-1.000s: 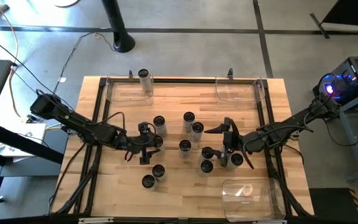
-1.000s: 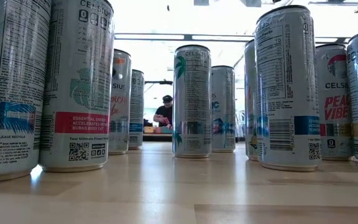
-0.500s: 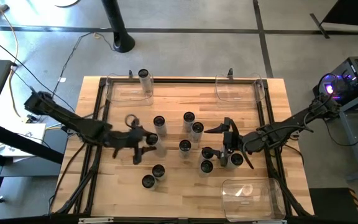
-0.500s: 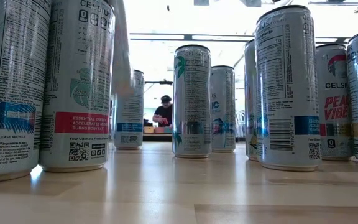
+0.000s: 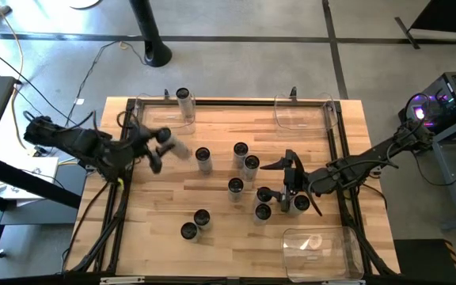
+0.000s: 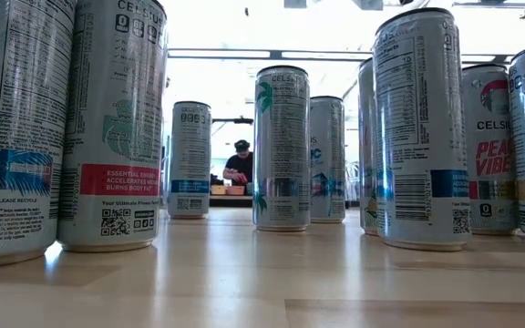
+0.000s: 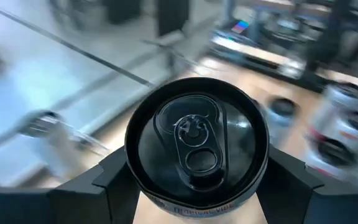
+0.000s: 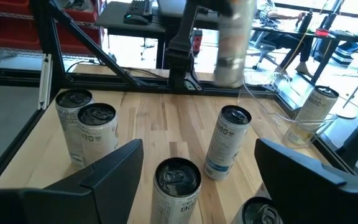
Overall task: Sort soda cans
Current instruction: Put the white-yellow soda can into the top left transparent bin
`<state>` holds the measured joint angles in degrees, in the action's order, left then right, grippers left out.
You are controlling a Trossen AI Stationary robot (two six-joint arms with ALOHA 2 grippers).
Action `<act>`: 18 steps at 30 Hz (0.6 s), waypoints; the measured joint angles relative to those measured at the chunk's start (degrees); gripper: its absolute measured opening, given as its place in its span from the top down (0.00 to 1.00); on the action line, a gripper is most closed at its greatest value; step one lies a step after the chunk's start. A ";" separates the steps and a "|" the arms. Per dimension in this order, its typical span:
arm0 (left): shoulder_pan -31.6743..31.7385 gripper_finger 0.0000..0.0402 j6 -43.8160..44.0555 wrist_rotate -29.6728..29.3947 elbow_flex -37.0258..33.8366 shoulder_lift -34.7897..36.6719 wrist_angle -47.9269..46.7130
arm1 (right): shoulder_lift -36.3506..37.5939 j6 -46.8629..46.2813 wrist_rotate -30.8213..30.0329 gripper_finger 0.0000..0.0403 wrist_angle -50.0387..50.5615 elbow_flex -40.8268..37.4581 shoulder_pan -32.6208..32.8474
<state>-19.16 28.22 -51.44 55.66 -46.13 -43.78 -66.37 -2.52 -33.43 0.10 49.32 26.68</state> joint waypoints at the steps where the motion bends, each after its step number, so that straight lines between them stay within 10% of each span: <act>1: 1.64 0.40 -1.28 -1.57 0.00 0.11 -0.02 | -0.01 0.01 0.00 0.24 -0.20 0.00 0.00; 8: 18.83 0.40 -10.27 -1.44 -2.09 -1.59 2.68 | 0.00 1.07 0.02 0.24 -1.50 0.00 -1.28; 18: 45.15 0.40 -21.91 20.41 -7.52 -9.42 20.50 | -0.02 0.11 0.02 0.24 -1.49 0.00 -3.08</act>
<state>25.98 6.31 -31.03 48.13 -55.55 -23.28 -66.39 -2.42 -33.41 -1.39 49.32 23.59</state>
